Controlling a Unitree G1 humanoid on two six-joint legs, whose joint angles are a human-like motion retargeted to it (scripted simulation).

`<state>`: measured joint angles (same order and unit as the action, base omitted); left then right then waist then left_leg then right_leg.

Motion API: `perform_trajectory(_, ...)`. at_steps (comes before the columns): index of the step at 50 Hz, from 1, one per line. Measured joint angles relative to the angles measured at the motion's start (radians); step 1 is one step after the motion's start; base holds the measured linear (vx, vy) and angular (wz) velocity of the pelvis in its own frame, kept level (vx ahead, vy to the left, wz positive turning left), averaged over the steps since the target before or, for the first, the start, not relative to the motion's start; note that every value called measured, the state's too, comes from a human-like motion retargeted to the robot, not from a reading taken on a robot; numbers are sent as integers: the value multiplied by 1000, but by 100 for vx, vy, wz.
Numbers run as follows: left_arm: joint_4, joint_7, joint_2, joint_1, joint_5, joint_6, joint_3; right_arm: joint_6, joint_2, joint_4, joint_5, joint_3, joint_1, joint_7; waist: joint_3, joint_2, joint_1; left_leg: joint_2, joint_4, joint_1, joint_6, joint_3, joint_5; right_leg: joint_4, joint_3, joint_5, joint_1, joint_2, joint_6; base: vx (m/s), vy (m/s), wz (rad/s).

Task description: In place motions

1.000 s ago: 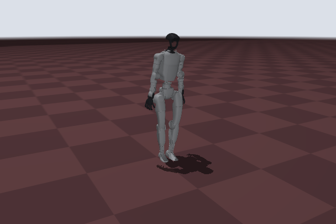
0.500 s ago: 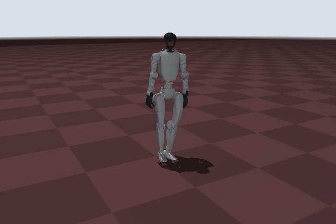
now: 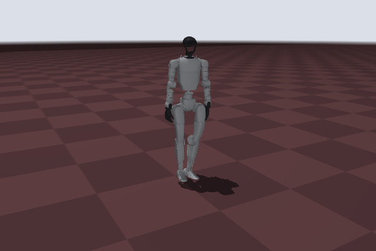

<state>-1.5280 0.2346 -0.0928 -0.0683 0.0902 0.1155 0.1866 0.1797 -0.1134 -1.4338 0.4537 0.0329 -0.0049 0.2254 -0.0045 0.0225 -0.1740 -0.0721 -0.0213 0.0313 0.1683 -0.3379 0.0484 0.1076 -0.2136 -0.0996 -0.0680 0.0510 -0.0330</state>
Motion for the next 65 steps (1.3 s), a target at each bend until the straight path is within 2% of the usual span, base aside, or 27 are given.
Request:
perform_trajectory(2, 5, -1, -5, -10, 6, -1, -27, -2, -4, -6, 4, -15, 4, -23, 5, -5, 76, 20, 4, -3, -5, -108, -10, 22, 98, -15, -4, 15, 8, -13, -2, -162)
perform_trajectory(7, 6, -6, -20, -35, 23, -4, -98, 1, -5, -11, -23, -40, 17, -53, 24, -18, 92, 42, 17, -11, -16, -248, -20, 56, 213, -5, -42, 34, 22, -18, -5, -144)
perform_trajectory(10, 0, -2, -29, -47, 29, -1, -116, 4, -1, -4, -42, -44, 12, -37, 28, -15, 56, 59, 27, -6, -22, -314, -27, 46, 158, -54, -60, 40, -10, -25, -8, -160)
perform_trajectory(12, -4, -1, -35, -56, 27, 0, -112, 4, 4, 5, -51, -39, 1, -30, 36, -2, -16, 75, 30, 8, -21, -305, -30, 42, -80, -111, -62, 1, -28, -33, -12, -84)
perform_trajectory(15, -4, -3, -47, -62, 26, 0, -83, -1, 6, 15, -60, -4, -26, -32, 50, 10, -99, 93, 43, 17, -25, -318, -42, 24, -511, -168, -23, -70, 2, -34, -6, -174)
perform_trajectory(17, -1, -10, -53, -50, 32, -3, -56, 8, 5, 14, -46, 21, -36, -39, 51, 8, -118, 96, 56, 5, -29, -341, -58, 20, -688, -170, 7, -98, 37, -24, -3, -297)
perform_trajectory(18, 1, -15, -55, -41, 36, -4, -31, 14, 4, 9, -34, 37, -47, -42, 46, -2, -96, 90, 66, -7, -34, -392, -70, 21, -718, -170, 17, -109, 54, -20, -7, -415)
perform_trajectory(20, 0, -25, -58, -19, 40, -4, 21, 15, 4, 2, -15, 55, -63, -45, 31, -27, -9, 83, 87, -48, -63, -592, -98, 37, -697, -165, 23, -127, 79, -20, -12, -466)
perform_trajectory(21, -5, -29, -58, -11, 36, -4, 36, 14, 4, 5, -13, 50, -64, -42, 29, -33, -15, 80, 89, -62, -74, -637, -107, 30, -708, -142, 20, -125, 70, -19, -15, -334)
perform_trajectory(25, -36, -32, -68, 2, 16, 2, 71, 4, 2, 27, -35, 24, -60, -32, 31, -50, -61, 76, 79, -103, -105, -764, -139, -9, -642, 51, -4, -118, 36, -18, -16, -180)
perform_trajectory(32, -44, -57, -78, -45, 50, 16, 45, 11, -25, -45, -132, -69, -40, -101, 38, -4, -172, 105, 65, -124, -127, -803, -158, -50, -530, 58, -12, -59, 15, -8, -6, -71)
perform_trajectory(37, -11, -36, -61, -88, 24, 9, 50, 41, -48, -150, -202, -106, -16, -134, 25, 46, -245, 131, 63, -112, -146, -820, -154, -54, -523, 46, -27, -38, 20, 0, -6, -4)
perform_trajectory(41, 31, -31, -42, -106, 17, 0, 50, 53, -52, -214, -245, -129, 15, -139, 19, 66, -251, 145, 54, -121, -164, -830, -149, -53, -520, 27, -23, -30, 21, 7, -7, 11)
perform_trajectory(45, 60, -33, -24, -96, 7, -13, 64, 51, -31, -216, -227, -144, 50, -125, 1, 69, -240, 170, 14, -135, -191, -852, -146, -55, -512, 2, -17, -25, 16, 10, -14, 9)
perform_trajectory(48, 63, -33, -27, -72, -6, -19, 79, 43, -13, -197, -200, -129, 53, -109, -15, 32, -227, 200, -86, -144, -175, -843, -114, -53, -486, -10, -15, -55, 12, 9, -16, -7)
perform_trajectory(50, 56, -33, -34, -49, -5, -18, 93, 46, -4, -179, -174, -111, 47, -97, -36, -12, -209, 218, -184, -137, -133, -831, -54, -53, -463, -9, -13, -98, 13, 10, -16, -46)
perform_trajectory(52, 37, -46, -44, -23, -1, -16, 115, 47, 5, -139, -129, -97, 30, -82, -59, -71, -179, 244, -341, -92, -39, -767, -52, -53, -428, -1, -20, -158, 13, 8, -15, -76)
perform_trajectory(53, 26, -55, -48, -11, -3, -16, 122, 45, 7, -116, -111, -90, 23, -76, -65, -86, -163, 263, -411, -65, -19, -724, -72, -55, -412, 4, -24, -169, 10, 9, -13, -89)
perform_trajectory(55, 1, -71, -51, 13, -12, -15, 142, 39, 7, -69, -85, -66, 5, -68, -65, -95, -125, 270, -507, 29, -37, -532, -100, -69, -377, 17, -24, -161, -1, 7, -6, -117)
perform_trajectory(57, -21, -87, -44, 34, -24, -12, 176, 34, 5, -24, -64, -43, -24, -68, -53, -98, -74, 191, -507, 108, -67, -336, -117, -80, -326, 34, -26, -147, -12, -1, -2, -162)
perform_trajectory(60, -46, -103, -26, 63, -59, -18, 216, 21, 3, 45, -47, -25, -69, -72, -18, -88, -3, 55, -376, 154, -92, -96, -102, -89, -264, 55, -19, -113, -28, -2, 0, -176)
perform_trajectory(63, -61, -94, -13, 91, -75, -17, 230, 8, 1, 109, -66, -1, -106, -48, 26, -65, 81, -48, -223, 154, -66, 109, -78, -93, -182, 68, 5, -59, -43, 7, -1, -207)
perform_trajectory(65, -63, -92, -5, 115, -71, -14, 233, 1, 5, 147, -76, 10, -121, -30, 44, -36, 120, -88, -135, 141, -51, 255, 10, -94, -141, 71, 26, -13, -51, 12, -1, -169)
